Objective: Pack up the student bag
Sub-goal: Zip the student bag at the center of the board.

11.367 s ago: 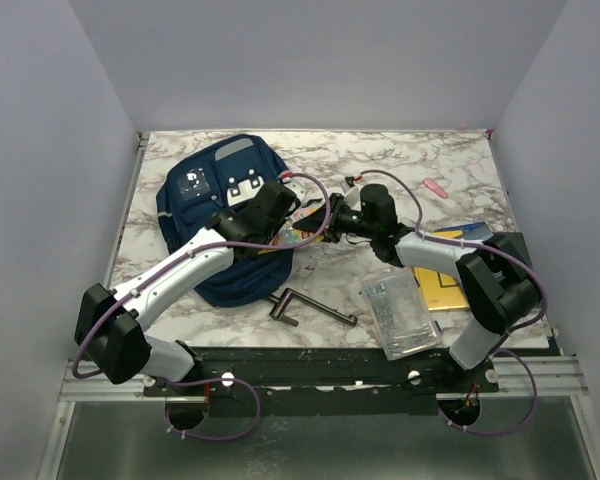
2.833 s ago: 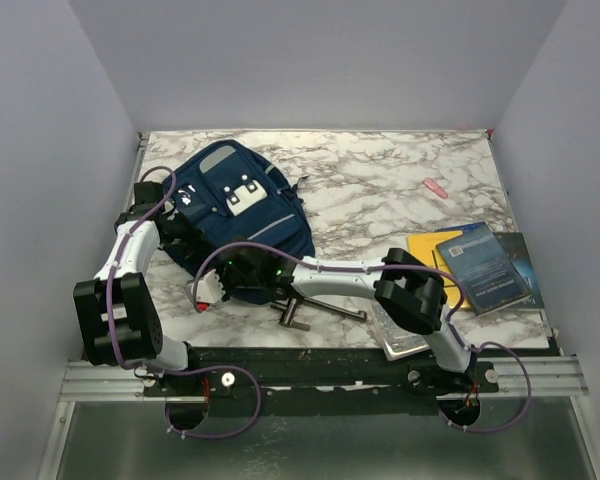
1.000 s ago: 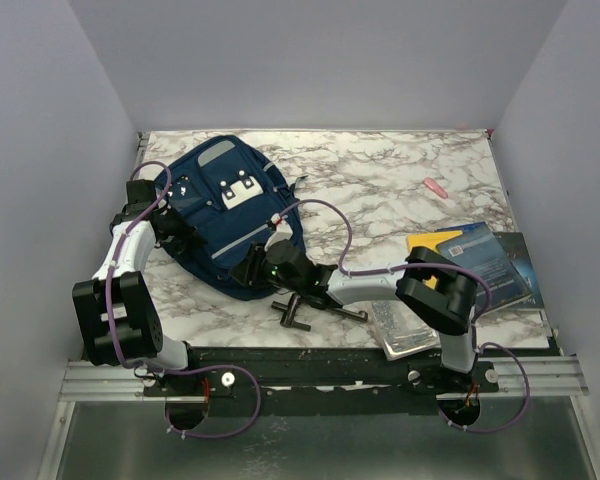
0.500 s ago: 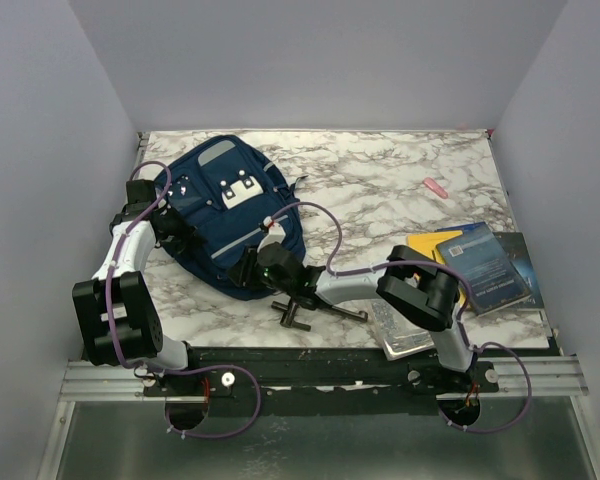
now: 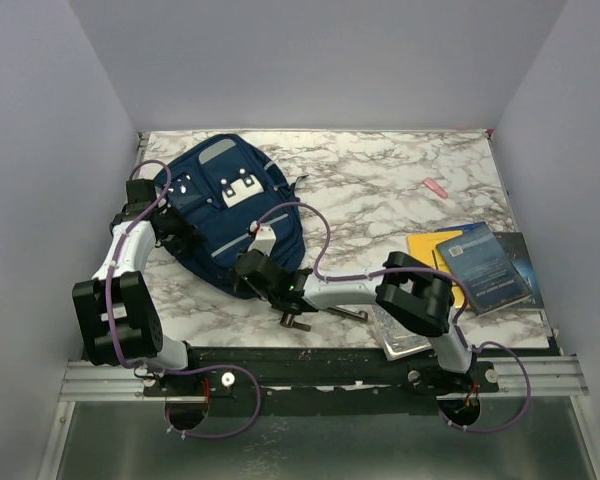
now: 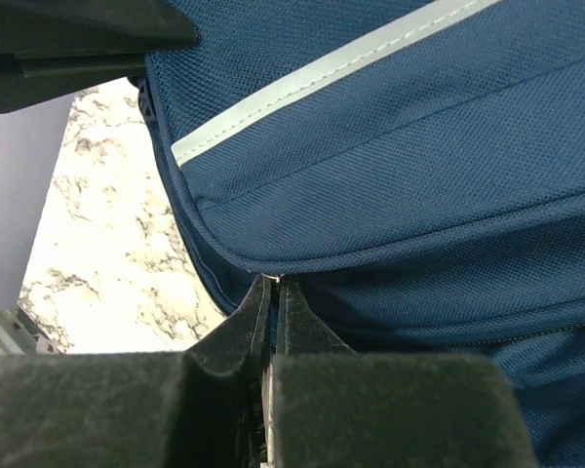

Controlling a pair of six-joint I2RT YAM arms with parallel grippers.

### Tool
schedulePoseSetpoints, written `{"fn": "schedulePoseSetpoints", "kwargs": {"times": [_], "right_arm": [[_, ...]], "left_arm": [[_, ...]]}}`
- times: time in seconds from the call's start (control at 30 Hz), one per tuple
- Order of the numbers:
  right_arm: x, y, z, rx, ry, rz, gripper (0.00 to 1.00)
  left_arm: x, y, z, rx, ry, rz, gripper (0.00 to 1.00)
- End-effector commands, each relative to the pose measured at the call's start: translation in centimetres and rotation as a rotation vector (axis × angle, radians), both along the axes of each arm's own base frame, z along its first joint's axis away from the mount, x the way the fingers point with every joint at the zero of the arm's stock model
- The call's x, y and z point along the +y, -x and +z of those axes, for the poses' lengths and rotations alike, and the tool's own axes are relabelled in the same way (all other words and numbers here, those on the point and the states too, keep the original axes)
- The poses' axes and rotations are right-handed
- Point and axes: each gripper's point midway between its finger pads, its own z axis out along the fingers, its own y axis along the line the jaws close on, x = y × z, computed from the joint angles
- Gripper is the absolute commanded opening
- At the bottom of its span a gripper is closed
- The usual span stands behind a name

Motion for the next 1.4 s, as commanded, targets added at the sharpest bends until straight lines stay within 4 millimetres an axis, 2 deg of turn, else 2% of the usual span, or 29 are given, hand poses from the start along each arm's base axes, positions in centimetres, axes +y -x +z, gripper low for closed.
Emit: {"fn": "schedulePoseSetpoints", "kwargs": {"times": [0.0,0.07,0.13,0.2,0.33,0.43,0.6,0.73,0.87,0.9,1.0,1.1,1.13,1.17,1.23,1.3,1.37], "right_arm": [[-1.4,1.1,2.7,0.007,0.148,0.087,0.00],[-1.4,2.7,3.7,0.019,0.187,0.201,0.00],[-1.8,3.2,3.8,0.046,0.239,0.262,0.00],[-3.0,3.3,2.3,0.132,0.364,0.301,0.00],[-5.1,2.8,-0.1,0.128,0.577,0.344,0.00],[-7.7,1.2,-1.2,0.083,0.761,0.299,0.00],[-11.9,-1.8,-1.3,-0.067,1.001,0.202,0.00],[-13.5,-3.8,-1.3,-0.142,1.048,0.125,0.01],[-15.1,-6.1,0.5,-0.229,1.051,0.000,0.01],[-15.2,-6.4,0.8,-0.243,1.036,0.002,0.01],[-13.7,-6.6,1.8,-0.297,0.923,0.093,0.00],[-10.6,-4.5,2.7,-0.255,0.743,0.266,0.01],[-9.6,-3.8,3.0,-0.236,0.688,0.301,0.00],[-8.7,-3.2,3.2,-0.216,0.631,0.331,0.01],[-7.6,-2.6,3.5,-0.191,0.559,0.347,0.00],[-7.2,-2.5,3.5,-0.179,0.527,0.335,0.01],[-7.0,-2.4,3.7,-0.179,0.512,0.335,0.01]], "left_arm": [[0.6,-1.3,1.1,-0.058,-0.024,0.006,0.00],[0.6,-1.3,0.9,-0.053,-0.024,0.005,0.00],[0.7,-1.4,0.9,-0.052,-0.028,0.006,0.00],[0.8,-1.4,0.8,-0.049,-0.033,0.008,0.00],[1.0,-1.4,0.6,-0.041,-0.040,0.015,0.00],[1.2,-1.4,0.5,-0.038,-0.052,0.018,0.00],[1.5,-1.3,0.4,-0.034,-0.075,0.021,0.00],[1.7,-1.2,0.4,-0.033,-0.084,0.023,0.00],[1.8,-1.1,0.4,-0.032,-0.094,0.021,0.00],[1.8,-1.1,0.4,-0.034,-0.096,0.020,0.00],[1.5,-1.1,0.6,-0.042,-0.087,-0.003,0.00],[0.6,-0.9,1.5,-0.075,-0.057,-0.056,0.01],[0.5,-0.6,1.7,-0.086,-0.058,-0.063,0.12],[0.4,-0.2,2.0,-0.097,-0.062,-0.062,0.28],[-0.2,0.7,3.1,-0.133,-0.047,-0.063,0.48],[-1.3,2.1,3.8,-0.155,0.008,-0.063,0.59],[-2.9,3.8,4.3,-0.163,0.091,-0.058,0.62]]}}
